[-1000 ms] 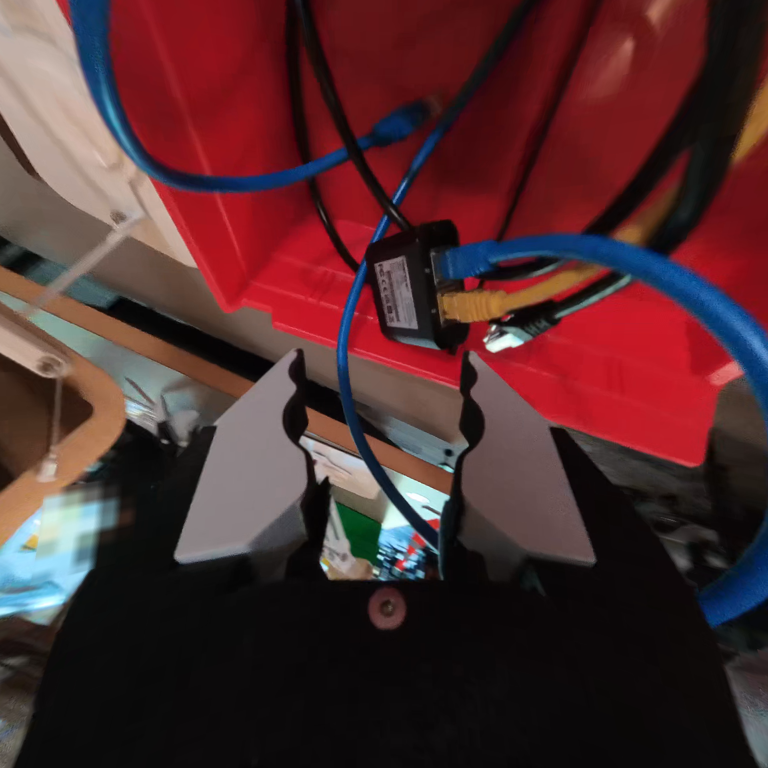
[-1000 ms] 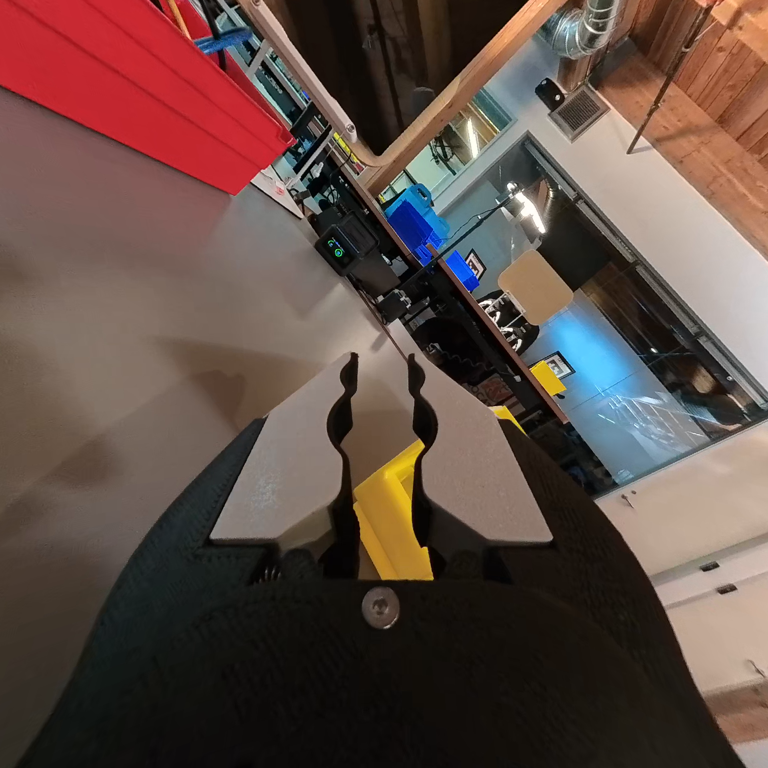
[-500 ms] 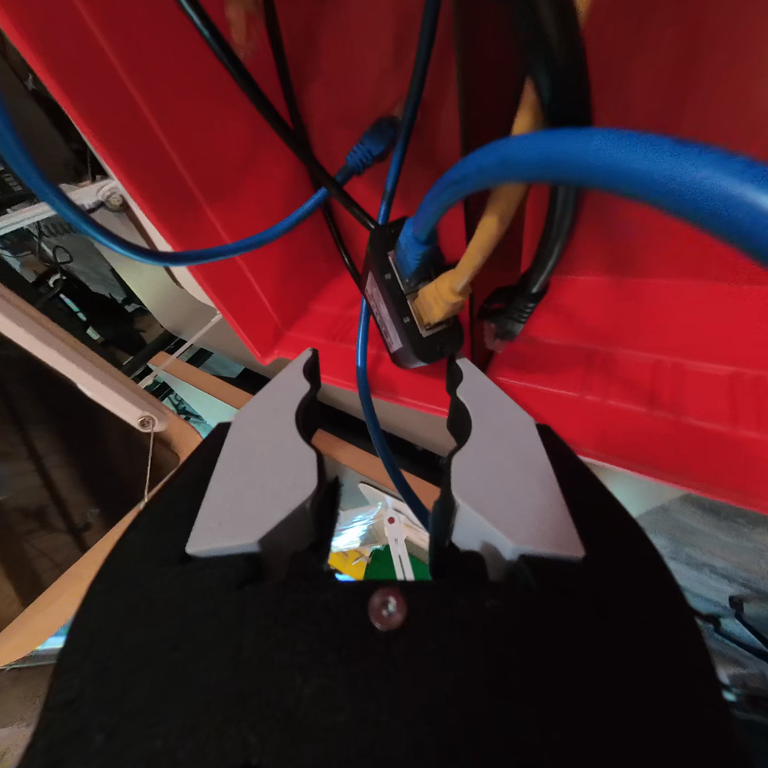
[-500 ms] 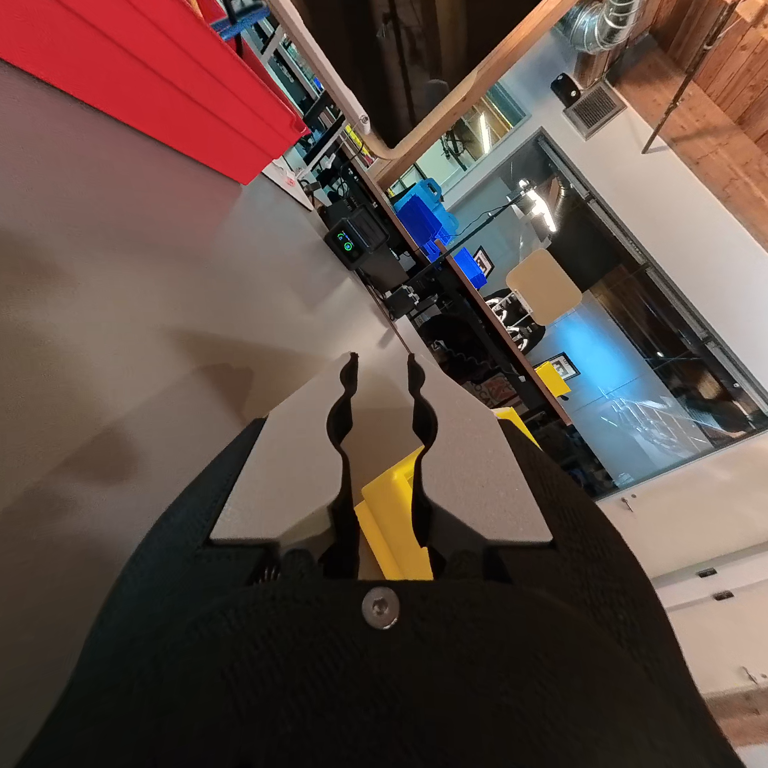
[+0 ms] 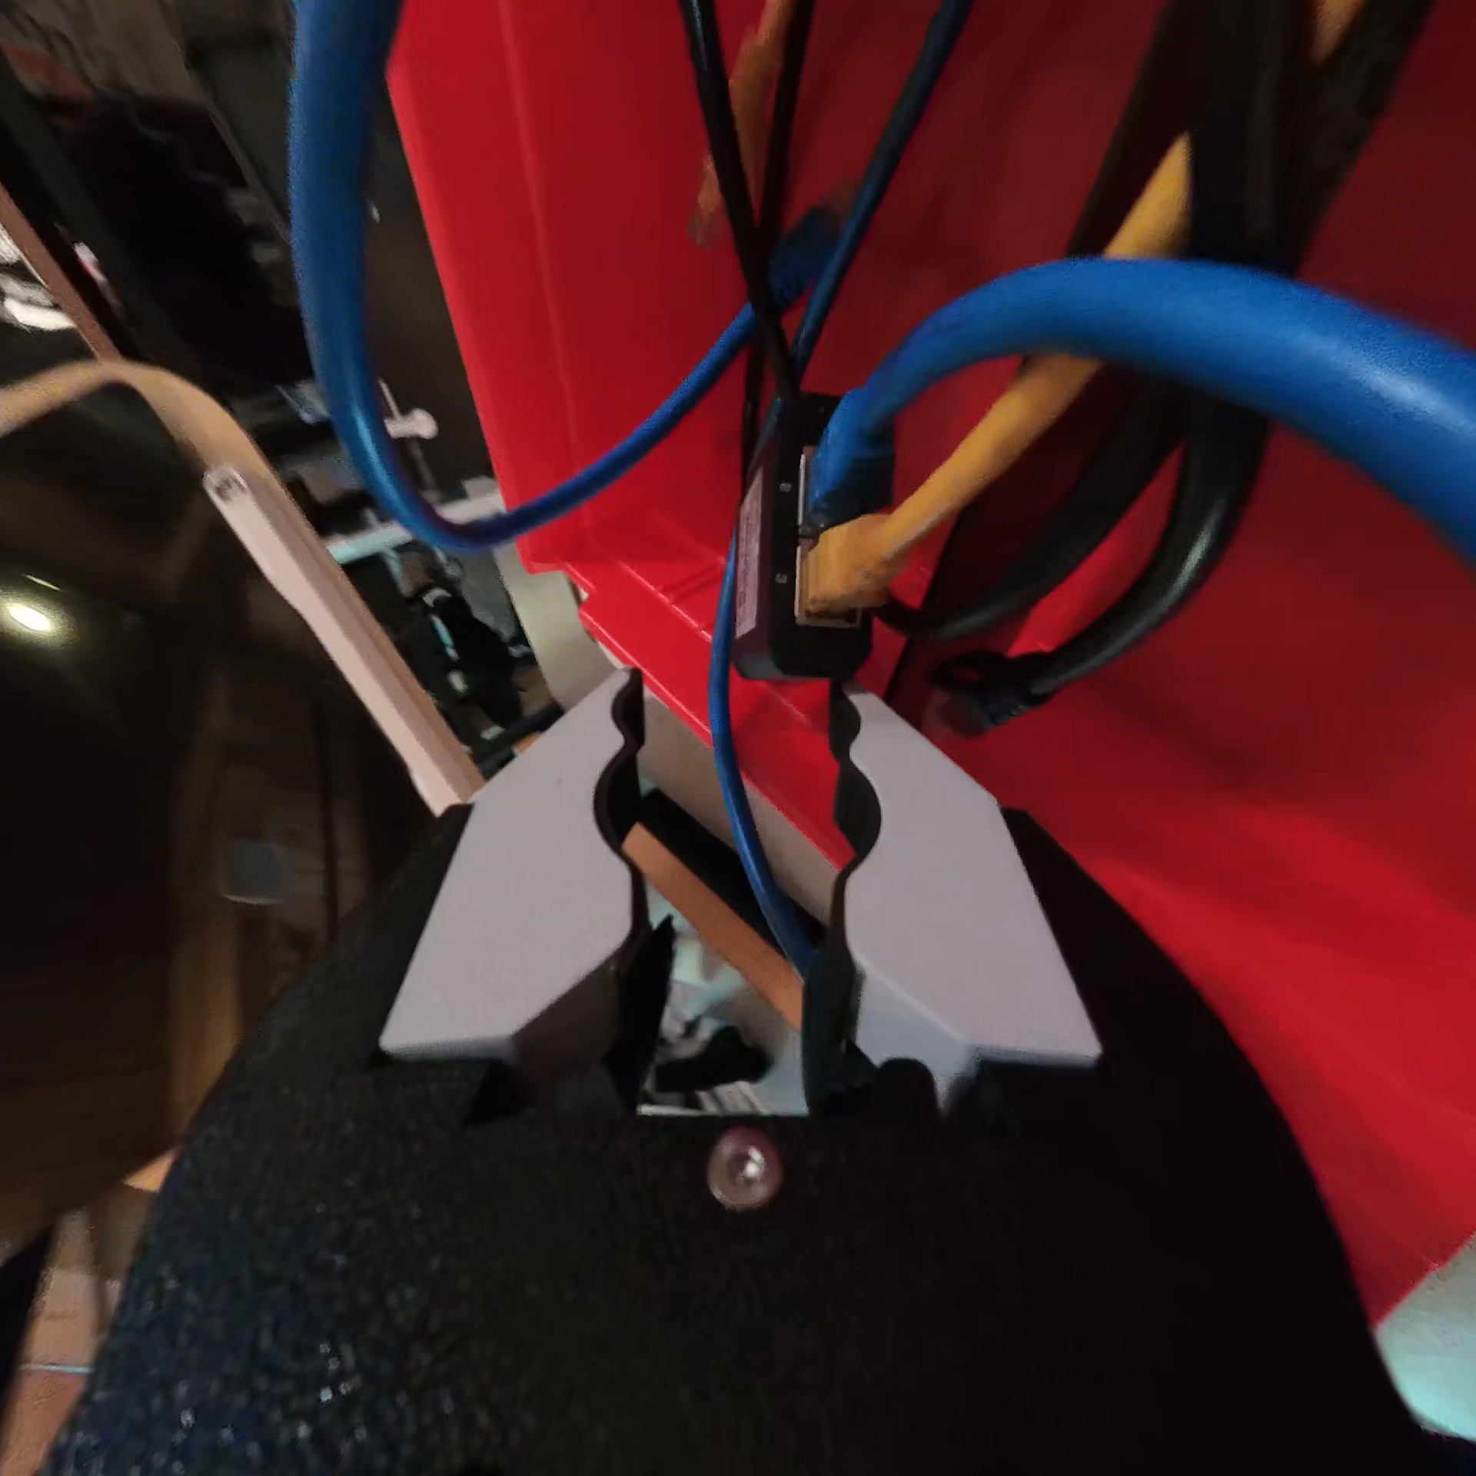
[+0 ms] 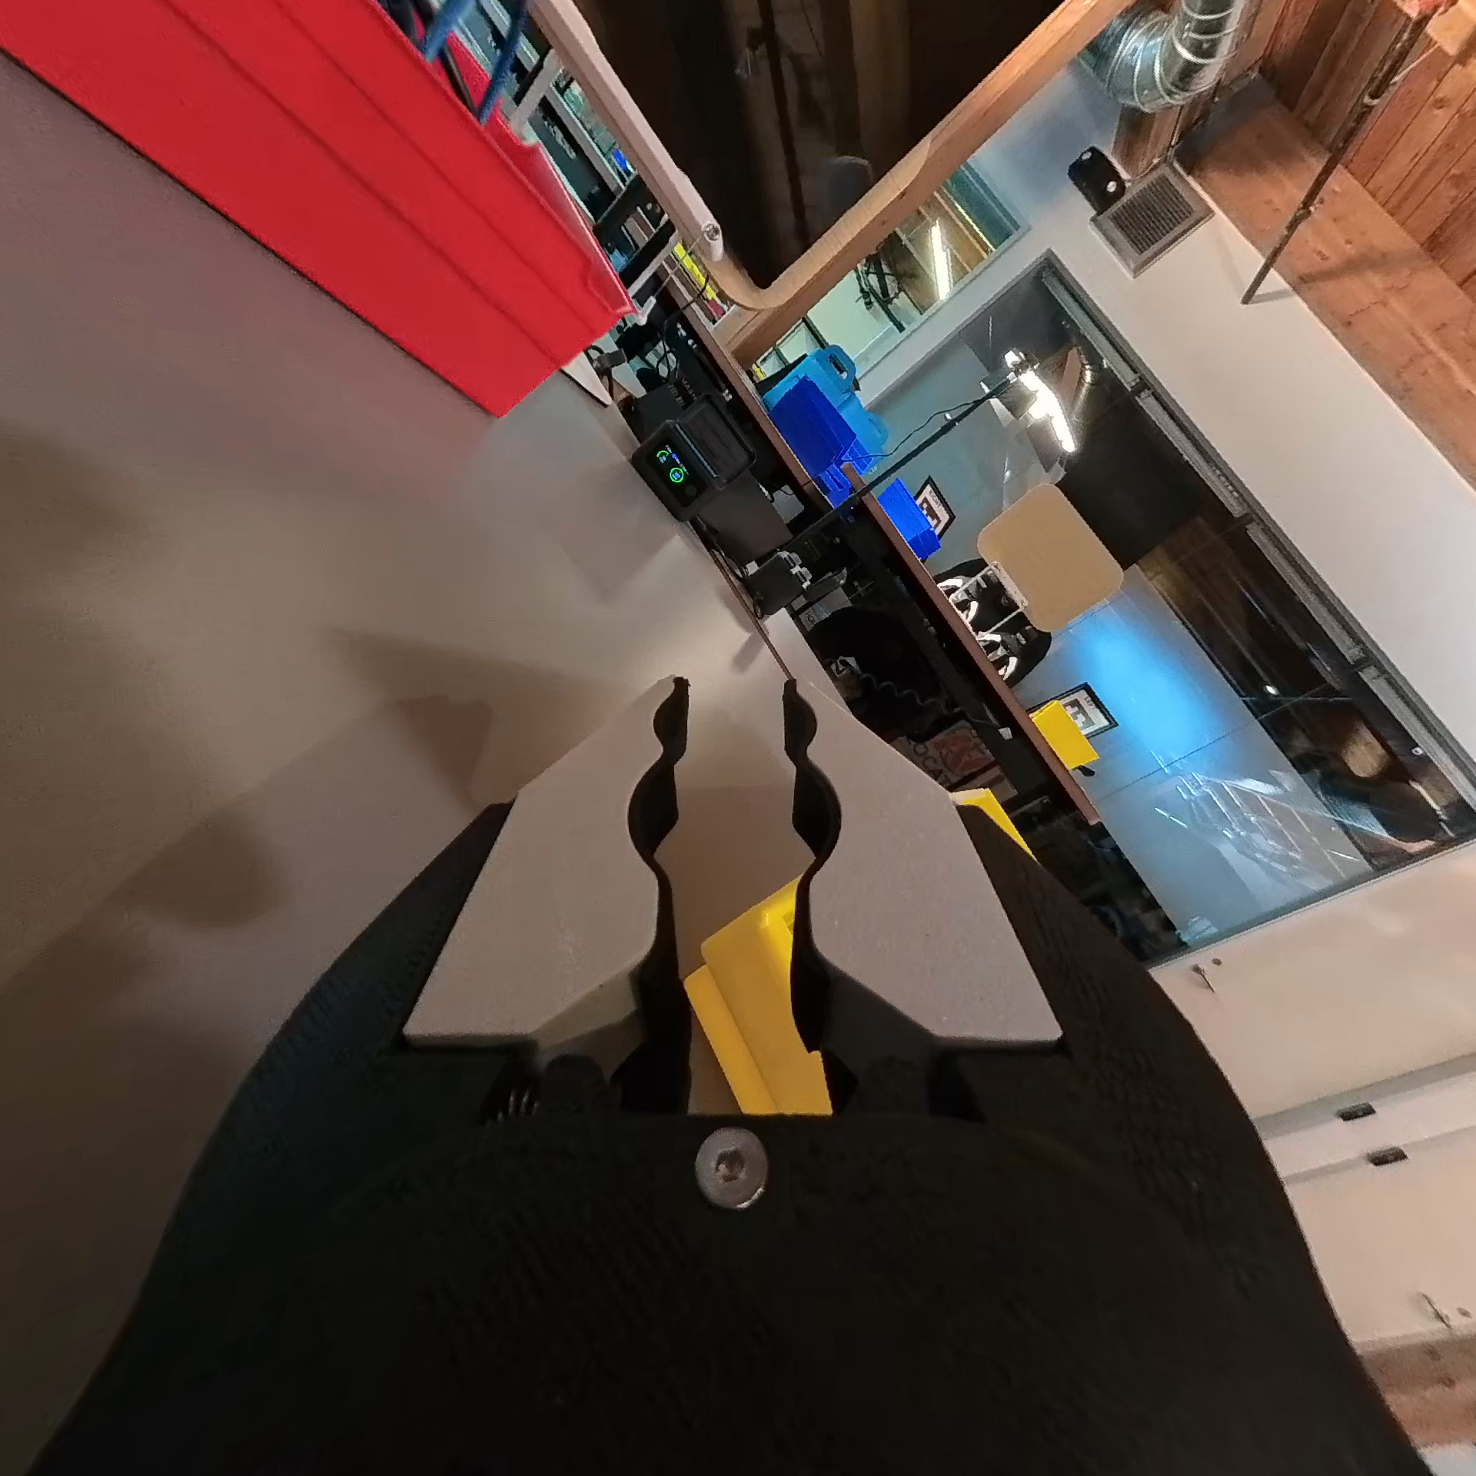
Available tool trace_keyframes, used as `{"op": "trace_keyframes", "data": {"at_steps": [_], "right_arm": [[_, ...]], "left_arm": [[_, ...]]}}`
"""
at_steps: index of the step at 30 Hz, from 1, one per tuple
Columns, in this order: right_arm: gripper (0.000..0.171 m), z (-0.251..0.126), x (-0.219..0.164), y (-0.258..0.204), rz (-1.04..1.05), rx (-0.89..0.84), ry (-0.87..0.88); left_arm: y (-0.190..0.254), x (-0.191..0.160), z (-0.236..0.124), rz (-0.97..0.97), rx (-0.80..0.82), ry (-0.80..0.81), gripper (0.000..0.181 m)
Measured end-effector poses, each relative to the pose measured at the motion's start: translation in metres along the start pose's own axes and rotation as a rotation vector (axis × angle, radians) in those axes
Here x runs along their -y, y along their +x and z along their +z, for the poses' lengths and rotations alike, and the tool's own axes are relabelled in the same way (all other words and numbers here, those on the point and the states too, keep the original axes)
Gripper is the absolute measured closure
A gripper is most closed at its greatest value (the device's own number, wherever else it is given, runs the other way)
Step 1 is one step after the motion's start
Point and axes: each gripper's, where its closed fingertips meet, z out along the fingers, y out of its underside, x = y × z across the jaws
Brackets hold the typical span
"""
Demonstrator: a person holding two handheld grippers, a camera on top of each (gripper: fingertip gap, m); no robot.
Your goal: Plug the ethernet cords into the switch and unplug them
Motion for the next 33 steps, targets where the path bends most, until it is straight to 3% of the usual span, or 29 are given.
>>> {"op": "trace_keyframes", "data": {"at_steps": [5, 9, 11, 12, 16, 20, 23, 26, 27, 29, 33], "right_arm": [[0.149, 0.001, 0.000, -0.001, -0.008, 0.004, 0.002], [0.149, 0.001, 0.000, -0.001, -0.010, 0.004, 0.002], [0.149, 0.001, 0.000, 0.000, -0.011, 0.004, 0.001], [0.149, 0.001, -0.001, 0.000, -0.010, 0.003, 0.000], [0.149, 0.001, -0.002, 0.001, -0.008, 0.000, -0.002], [0.149, 0.001, -0.002, 0.002, -0.008, 0.000, 0.000], [0.149, 0.002, -0.001, 0.001, -0.012, 0.000, 0.001], [0.149, 0.003, -0.001, 0.001, -0.012, 0.001, -0.001], [0.149, 0.003, -0.002, 0.000, -0.013, 0.003, -0.002], [0.149, 0.003, -0.002, 0.000, -0.013, 0.004, -0.003], [0.149, 0.003, -0.001, 0.001, -0.013, 0.002, 0.000]], "left_arm": [[-0.008, 0.019, 0.008, 0.204, 0.049, 0.003, 0.145], [-0.008, 0.033, 0.013, 0.313, 0.070, 0.020, 0.165], [-0.011, 0.038, 0.014, 0.298, 0.081, 0.031, 0.167], [-0.015, 0.038, 0.013, 0.278, 0.099, 0.020, 0.181], [-0.034, 0.046, 0.001, 0.135, 0.128, 0.057, 0.181], [-0.023, 0.054, -0.001, 0.191, 0.043, 0.081, 0.181], [-0.024, 0.052, 0.000, -0.122, -0.118, 0.076, 0.179], [-0.036, 0.053, 0.004, -0.697, -0.312, -0.029, 0.114], [-0.036, 0.056, 0.004, -0.859, -0.386, -0.072, 0.112], [-0.041, 0.053, 0.006, -1.060, -0.416, -0.179, 0.125], [-0.030, 0.047, 0.010, -1.119, -0.524, -0.396, 0.118]]}}
